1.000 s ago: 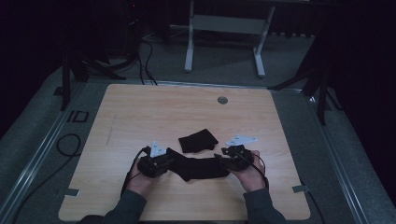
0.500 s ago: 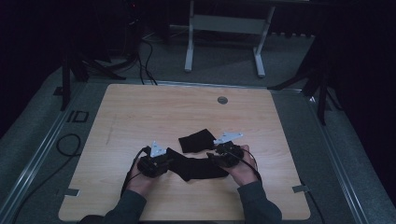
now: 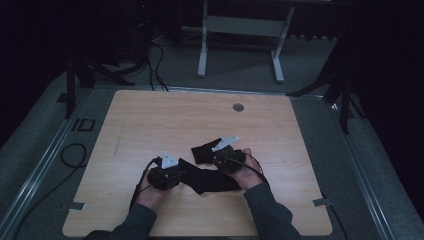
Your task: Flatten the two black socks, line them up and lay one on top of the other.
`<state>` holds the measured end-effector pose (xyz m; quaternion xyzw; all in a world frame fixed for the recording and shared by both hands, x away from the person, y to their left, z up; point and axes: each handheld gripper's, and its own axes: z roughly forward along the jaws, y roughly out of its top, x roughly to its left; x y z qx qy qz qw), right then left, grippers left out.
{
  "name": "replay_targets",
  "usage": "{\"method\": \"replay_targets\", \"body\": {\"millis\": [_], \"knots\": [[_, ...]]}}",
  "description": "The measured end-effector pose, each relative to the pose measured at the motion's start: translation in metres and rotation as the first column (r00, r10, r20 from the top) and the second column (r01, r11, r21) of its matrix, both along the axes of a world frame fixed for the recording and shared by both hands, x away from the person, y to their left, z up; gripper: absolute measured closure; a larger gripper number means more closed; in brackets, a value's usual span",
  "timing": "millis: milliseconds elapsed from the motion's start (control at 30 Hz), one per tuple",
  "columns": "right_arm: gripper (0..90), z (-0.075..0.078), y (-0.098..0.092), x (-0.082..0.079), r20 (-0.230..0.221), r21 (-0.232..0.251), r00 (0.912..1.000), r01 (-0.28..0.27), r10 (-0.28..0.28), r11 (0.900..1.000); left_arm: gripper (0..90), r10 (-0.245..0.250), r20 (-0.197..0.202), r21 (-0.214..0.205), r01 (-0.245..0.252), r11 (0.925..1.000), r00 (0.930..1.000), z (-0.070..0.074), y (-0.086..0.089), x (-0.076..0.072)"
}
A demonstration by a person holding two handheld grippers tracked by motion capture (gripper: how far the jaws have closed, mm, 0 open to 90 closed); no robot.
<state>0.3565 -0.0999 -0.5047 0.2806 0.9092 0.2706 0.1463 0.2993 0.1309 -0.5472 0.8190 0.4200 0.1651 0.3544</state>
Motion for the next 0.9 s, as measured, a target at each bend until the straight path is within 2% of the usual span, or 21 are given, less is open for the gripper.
{"method": "replay_targets", "body": {"millis": [267,400,533,567,600,700,767,833,900], "knots": [[74.2,-0.007,0.027,0.012,-0.034,-0.040,0.9992,-0.024,0.023,0.9989,69.1,-0.004,0.000,0.004,0.004,1.0000,1.0000,-0.001,-0.001,0.000],[69.3,-0.013,0.038,0.021,-0.072,-0.058,0.9973,-0.021,0.017,0.9981,68.9,-0.003,0.000,0.000,0.003,1.0000,1.0000,0.000,-0.001,-0.001],[68.5,-0.020,0.044,0.029,-0.092,-0.080,0.9957,-0.014,0.006,0.9967,68.8,-0.007,0.000,0.002,0.007,1.0000,1.0000,0.000,-0.001,-0.001],[71.9,-0.024,0.047,0.033,-0.119,-0.106,0.9928,0.001,-0.013,0.9944,68.8,-0.006,0.001,-0.002,0.006,1.0000,1.0000,-0.001,-0.002,-0.001],[75.5,-0.027,0.048,0.035,-0.124,-0.117,0.9920,0.006,-0.021,0.9931,68.7,-0.007,0.001,-0.001,0.007,1.0000,1.0000,-0.001,-0.002,-0.001],[83.2,-0.027,0.047,0.041,-0.159,-0.099,0.9845,0.058,-0.073,0.9934,68.7,-0.006,0.001,-0.001,0.006,1.0000,1.0000,0.000,-0.002,-0.001],[84.2,-0.027,0.047,0.042,-0.168,-0.099,0.9823,0.066,-0.082,0.9929,68.7,-0.007,0.001,0.000,0.007,1.0000,1.0000,0.000,-0.002,-0.001],[86.4,-0.026,0.046,0.045,-0.193,-0.091,0.9749,0.095,-0.111,0.9914,68.6,-0.009,0.002,0.002,0.009,1.0000,1.0000,-0.001,-0.003,-0.002],[87.2,-0.026,0.047,0.045,-0.197,-0.093,0.9725,0.108,-0.124,0.9899,68.7,-0.013,0.001,0.005,0.013,0.9999,0.9999,-0.001,-0.004,-0.002]]}}
